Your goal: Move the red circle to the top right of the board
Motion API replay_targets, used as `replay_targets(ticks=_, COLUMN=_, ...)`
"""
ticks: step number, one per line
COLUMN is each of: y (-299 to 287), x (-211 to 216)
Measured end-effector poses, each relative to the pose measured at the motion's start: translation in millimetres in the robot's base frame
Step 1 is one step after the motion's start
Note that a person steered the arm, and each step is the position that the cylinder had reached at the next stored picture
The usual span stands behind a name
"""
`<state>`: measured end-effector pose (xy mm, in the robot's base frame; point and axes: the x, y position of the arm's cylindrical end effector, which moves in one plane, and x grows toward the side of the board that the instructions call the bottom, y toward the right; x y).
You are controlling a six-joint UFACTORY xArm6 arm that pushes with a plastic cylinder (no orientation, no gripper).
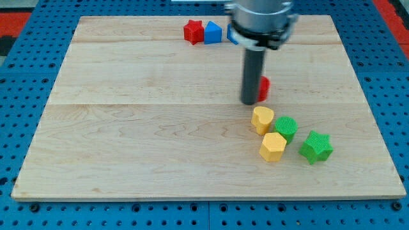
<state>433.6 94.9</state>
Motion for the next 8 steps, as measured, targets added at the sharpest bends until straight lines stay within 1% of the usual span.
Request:
replay_targets(ticks=1, y=22.5, x=-56.2)
replay_targets(ticks=2, y=32.0, x=-125.5)
replay_targets(ticks=3, y=50.9, x=-131.0)
replay_targets(ticks=4, y=10.3, x=-108.1)
replay_targets(ticks=5, y=65.5, x=-90.8)
replay_targets(ticks=6, y=74.4, x=-83.9)
replay_targets(ticks=8, y=89.7, x=-135.4)
